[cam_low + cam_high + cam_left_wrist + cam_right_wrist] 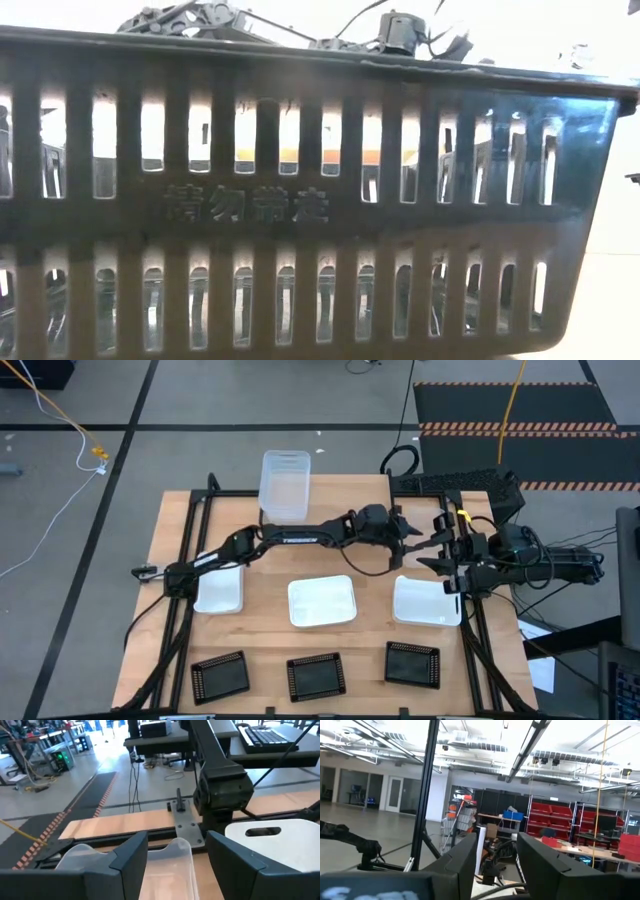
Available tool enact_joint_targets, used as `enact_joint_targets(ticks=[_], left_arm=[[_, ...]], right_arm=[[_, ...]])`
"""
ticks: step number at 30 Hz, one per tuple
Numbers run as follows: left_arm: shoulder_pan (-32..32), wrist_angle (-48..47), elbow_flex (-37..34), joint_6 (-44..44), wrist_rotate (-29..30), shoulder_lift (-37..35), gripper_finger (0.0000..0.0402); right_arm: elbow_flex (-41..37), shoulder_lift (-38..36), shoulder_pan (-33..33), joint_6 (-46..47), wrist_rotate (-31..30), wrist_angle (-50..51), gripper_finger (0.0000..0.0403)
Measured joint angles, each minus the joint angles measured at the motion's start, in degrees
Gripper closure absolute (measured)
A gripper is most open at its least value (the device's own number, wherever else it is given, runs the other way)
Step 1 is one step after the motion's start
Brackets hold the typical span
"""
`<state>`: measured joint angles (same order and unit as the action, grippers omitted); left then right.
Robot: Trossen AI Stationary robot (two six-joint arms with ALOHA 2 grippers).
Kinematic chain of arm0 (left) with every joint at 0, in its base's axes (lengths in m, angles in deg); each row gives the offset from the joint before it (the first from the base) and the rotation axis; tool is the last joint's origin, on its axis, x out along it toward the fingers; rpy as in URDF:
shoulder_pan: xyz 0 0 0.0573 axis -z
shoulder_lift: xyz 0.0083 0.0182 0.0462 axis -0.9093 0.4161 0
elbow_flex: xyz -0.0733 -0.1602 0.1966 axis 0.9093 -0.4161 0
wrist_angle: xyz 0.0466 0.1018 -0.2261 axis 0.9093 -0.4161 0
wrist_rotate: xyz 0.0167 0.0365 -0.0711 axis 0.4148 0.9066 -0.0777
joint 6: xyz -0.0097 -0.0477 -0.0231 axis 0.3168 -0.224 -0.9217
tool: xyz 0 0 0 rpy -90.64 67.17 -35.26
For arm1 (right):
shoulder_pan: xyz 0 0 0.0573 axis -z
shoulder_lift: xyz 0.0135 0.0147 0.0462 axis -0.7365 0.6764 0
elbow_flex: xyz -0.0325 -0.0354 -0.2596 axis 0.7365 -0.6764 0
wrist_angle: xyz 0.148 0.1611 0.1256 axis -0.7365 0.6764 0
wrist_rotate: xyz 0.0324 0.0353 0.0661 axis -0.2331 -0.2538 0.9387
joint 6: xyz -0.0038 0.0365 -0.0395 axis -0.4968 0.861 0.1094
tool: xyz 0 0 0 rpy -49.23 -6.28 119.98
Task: Stack baskets on shelf by color
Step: Stack the transparent bin on the transparent bins on the shelf
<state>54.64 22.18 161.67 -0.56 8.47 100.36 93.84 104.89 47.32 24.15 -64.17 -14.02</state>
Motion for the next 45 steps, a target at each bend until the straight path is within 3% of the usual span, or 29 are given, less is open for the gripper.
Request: enact_joint_targets(ticks=[4,13,19,23,29,45], left_arm=[[0.57,-3.7,-0.11,0.47,4.51,0.21,0.0197],[0.8,-6.76,-0.09,3.09,4.58,1.18,0.0197],[2.89,-7.04,-0.19,10.66,7.14,1.37,0.0197],[5.25,-4.85,-0.24,17.06,9.88,1.44,0.0197],[7.45,2.45,-0.24,19.74,13.74,1.44,0.0197],[4.49,-1.06,-0.24,16.07,11.12,4.64,0.0204]], right_arm=[[0.0,0.0,0.0,-0.75,-0.06,-0.02,0.0268],[0.0,0.12,0.02,-1.43,-2.86,-0.68,0.0268],[0.02,0.29,0.02,-1.37,-2.84,0.89,0.0268],[0.02,0.31,0.02,-1.3,-2.84,2.11,0.0268],[0.02,0.28,0.02,-0.84,-2.82,2.54,0.0268],[0.02,0.31,0.02,-0.82,-2.8,1.29,0.0268]])
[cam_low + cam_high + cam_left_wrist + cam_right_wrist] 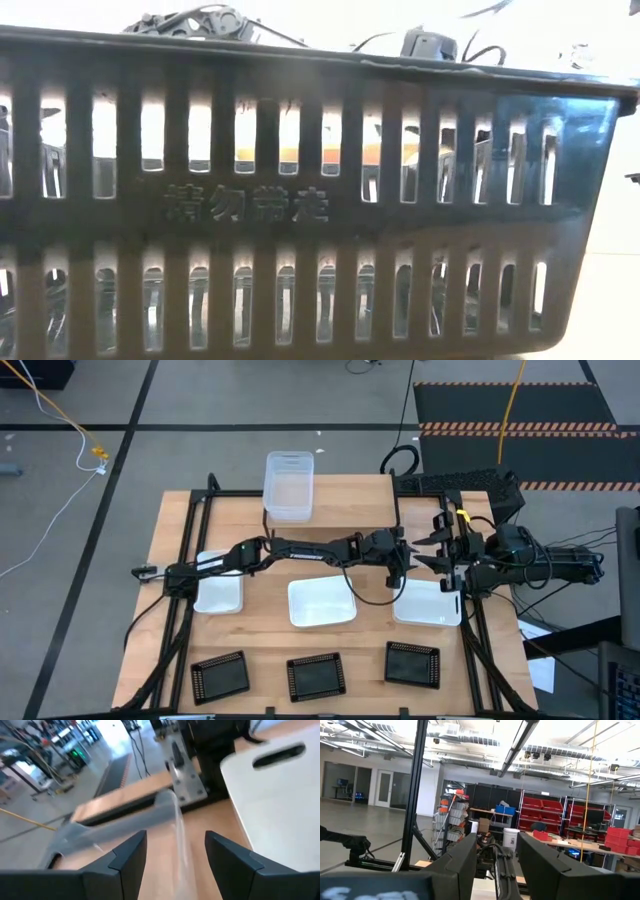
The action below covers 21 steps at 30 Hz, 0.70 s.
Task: Stack baskets on shelf by color
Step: Stack the transparent bin on the transparent bins on the shelf
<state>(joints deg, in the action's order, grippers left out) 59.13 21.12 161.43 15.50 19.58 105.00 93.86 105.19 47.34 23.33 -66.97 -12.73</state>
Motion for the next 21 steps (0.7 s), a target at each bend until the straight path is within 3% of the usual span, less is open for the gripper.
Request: enact_joint_targets(ticks=[11,21], left_arm=[[-0.27,-5.52,0.0,2.2,0.02,0.02,0.0263],[-0.34,-7.69,0.04,3.02,1.18,-0.05,0.0268]], right_arm=[[0.0,0.0,0.0,0.9,0.02,0.55,0.0268],[0.0,0.0,0.0,1.51,0.02,0.57,0.0268]])
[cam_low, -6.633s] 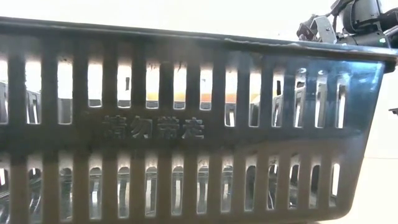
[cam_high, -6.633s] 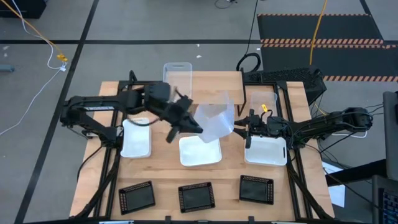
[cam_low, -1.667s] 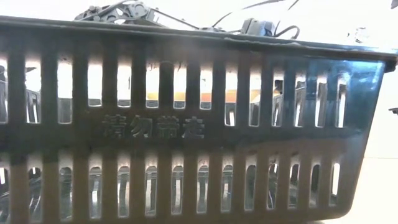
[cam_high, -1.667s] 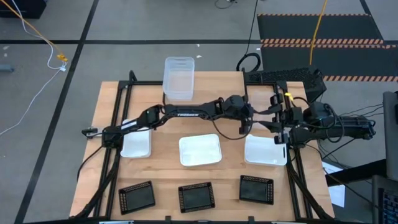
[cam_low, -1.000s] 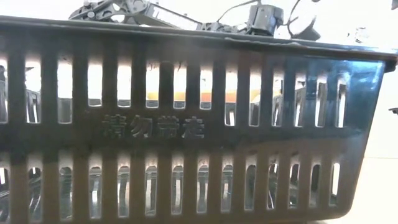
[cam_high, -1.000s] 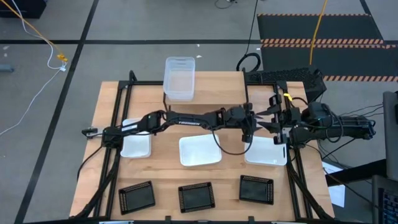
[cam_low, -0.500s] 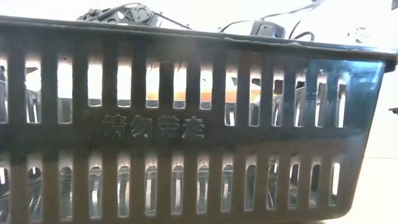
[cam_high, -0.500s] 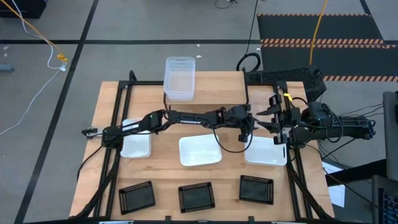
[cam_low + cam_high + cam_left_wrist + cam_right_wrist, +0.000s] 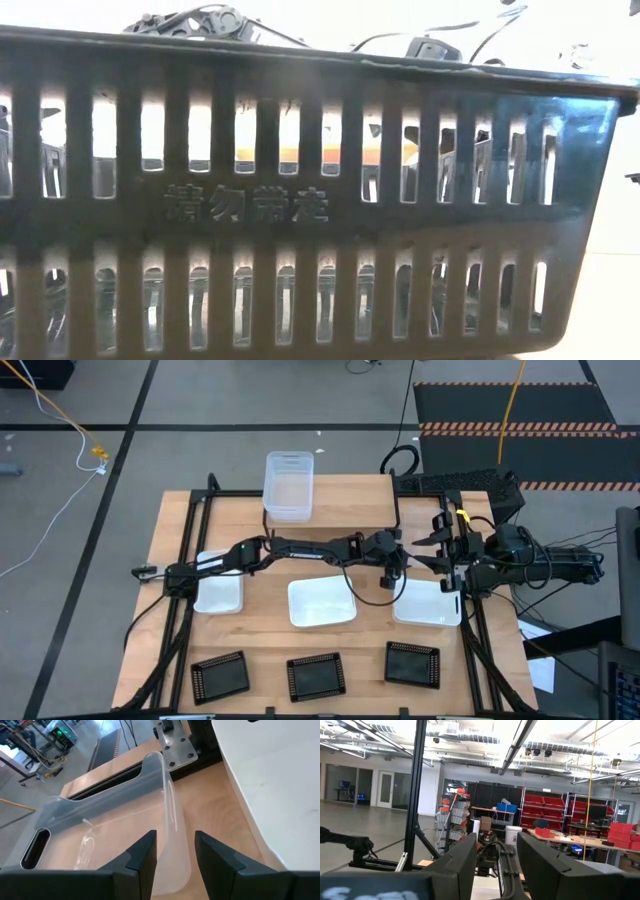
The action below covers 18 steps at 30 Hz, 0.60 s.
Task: Stack baskets on shelf by color
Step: Stack the transparent bin on the transparent bins on the shelf
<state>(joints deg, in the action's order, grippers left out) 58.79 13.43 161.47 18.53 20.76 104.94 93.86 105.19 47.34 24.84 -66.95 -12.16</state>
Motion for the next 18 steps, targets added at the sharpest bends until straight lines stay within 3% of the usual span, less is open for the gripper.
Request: enact_joint_targets(ticks=[10,18], left_arm=[[0.23,-6.51,0.06,3.27,0.79,-0.18,0.0268],[-0.27,-6.23,0.0,3.25,0.82,-0.03,0.027]], right_arm=[[0.0,0.0,0.0,0.06,0.0,0.48,0.0268],[0.0,0.0,0.0,0.68,0.02,0.7,0.0268]])
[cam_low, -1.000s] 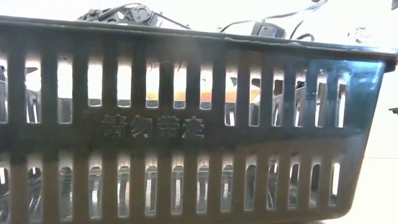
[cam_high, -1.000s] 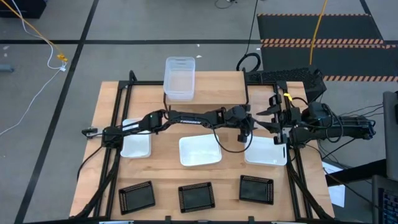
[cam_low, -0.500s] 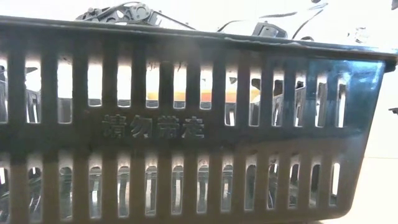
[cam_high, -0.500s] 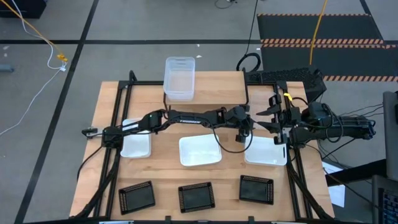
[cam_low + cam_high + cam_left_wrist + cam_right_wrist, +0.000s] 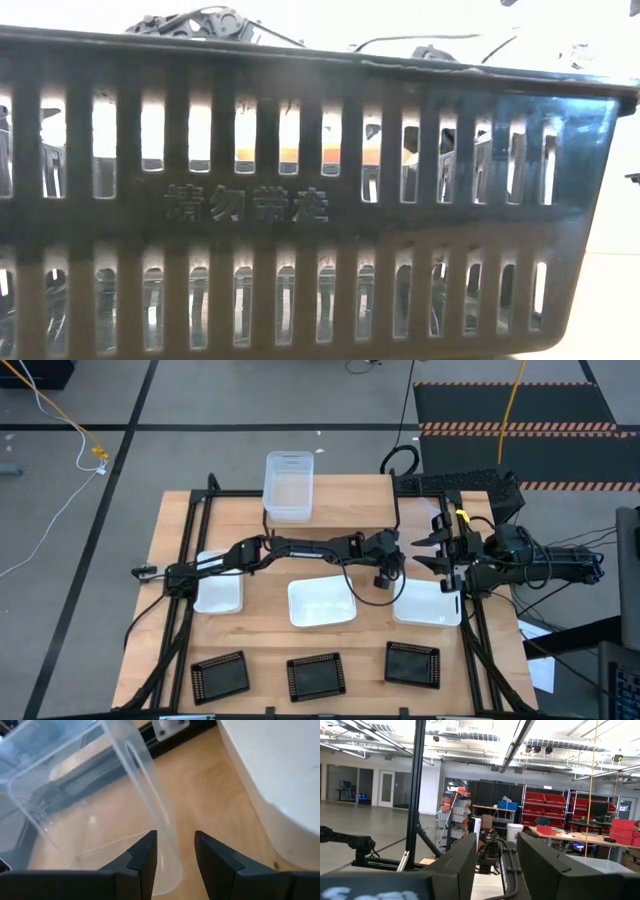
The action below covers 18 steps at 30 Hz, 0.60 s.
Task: Stack baskets on shelf by color
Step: Stack the transparent bin on the transparent bins on the shelf
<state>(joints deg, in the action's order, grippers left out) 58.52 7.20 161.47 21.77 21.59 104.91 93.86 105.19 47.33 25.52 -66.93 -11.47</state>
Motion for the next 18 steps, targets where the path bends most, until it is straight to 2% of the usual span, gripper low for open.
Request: enact_joint_targets(ticks=[4,10,18], left_arm=[[0.0,0.16,-0.04,0.02,-0.14,0.06,0.03],[0.0,0.54,-0.04,0.23,-0.16,0.06,0.0391],[0.19,0.27,-0.04,8.94,-0.15,0.06,0.0396]], right_arm=[[0.0,0.0,0.0,0.0,0.0,0.0,0.0268],[0.0,0.0,0.0,0.0,0.0,0.0,0.0268],[0.0,-0.02,0.0,0.0,0.0,0.02,0.0268]])
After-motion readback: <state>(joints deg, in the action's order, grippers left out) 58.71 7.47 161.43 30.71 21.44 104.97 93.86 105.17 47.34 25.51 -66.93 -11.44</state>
